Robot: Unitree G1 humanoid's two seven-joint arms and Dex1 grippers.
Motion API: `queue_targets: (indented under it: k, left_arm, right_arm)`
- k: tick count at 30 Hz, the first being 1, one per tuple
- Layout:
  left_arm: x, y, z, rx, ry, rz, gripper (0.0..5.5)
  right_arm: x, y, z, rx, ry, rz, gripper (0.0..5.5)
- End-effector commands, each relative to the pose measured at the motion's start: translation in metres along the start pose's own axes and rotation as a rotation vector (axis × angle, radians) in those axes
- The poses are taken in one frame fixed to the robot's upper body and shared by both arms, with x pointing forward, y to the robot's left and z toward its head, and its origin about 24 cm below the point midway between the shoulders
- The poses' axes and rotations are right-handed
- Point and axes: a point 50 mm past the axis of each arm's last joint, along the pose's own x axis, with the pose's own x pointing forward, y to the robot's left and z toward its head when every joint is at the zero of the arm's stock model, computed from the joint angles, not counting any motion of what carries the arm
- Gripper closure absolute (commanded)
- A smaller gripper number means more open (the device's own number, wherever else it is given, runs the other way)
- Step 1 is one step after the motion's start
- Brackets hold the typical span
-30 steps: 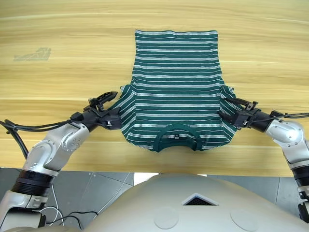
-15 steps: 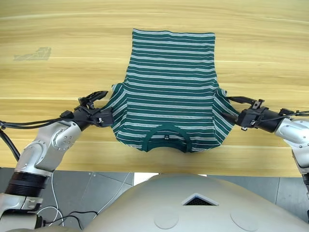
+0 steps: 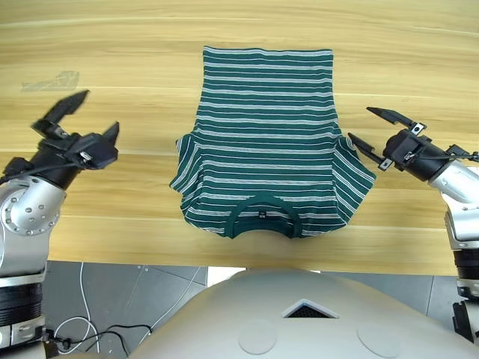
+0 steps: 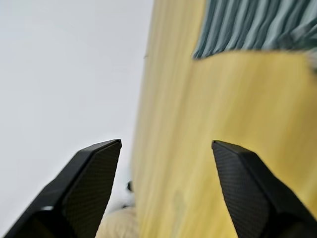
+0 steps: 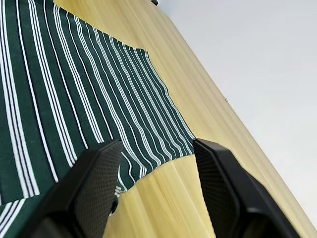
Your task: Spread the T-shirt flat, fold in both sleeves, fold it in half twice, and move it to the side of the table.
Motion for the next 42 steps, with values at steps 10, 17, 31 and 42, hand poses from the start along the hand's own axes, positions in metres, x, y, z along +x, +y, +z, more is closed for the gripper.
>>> queue_targets:
  k: [10, 17, 31, 42]
  left_arm:
    - [-0.007, -0.046, 0.043, -0.238, -0.218, -0.215, 2.12]
    - [0.004, -0.065, 0.032, -0.120, -0.162, -0.292, 2.12]
    - [0.010, -0.084, 0.032, -0.065, -0.145, -0.321, 2.12]
    - [0.010, -0.037, 0.004, 0.033, 0.124, 0.032, 2.12]
  right_arm:
    - [0.002, 0.028, -0.011, -0.105, 0.089, 0.182, 2.87]
    - [-0.012, 0.036, -0.046, -0.250, 0.300, 0.298, 2.87]
    - [-0.015, 0.029, -0.058, -0.372, 0.362, 0.297, 2.87]
    - [-0.016, 0.003, -0.017, -0.317, 0.219, 0.203, 2.87]
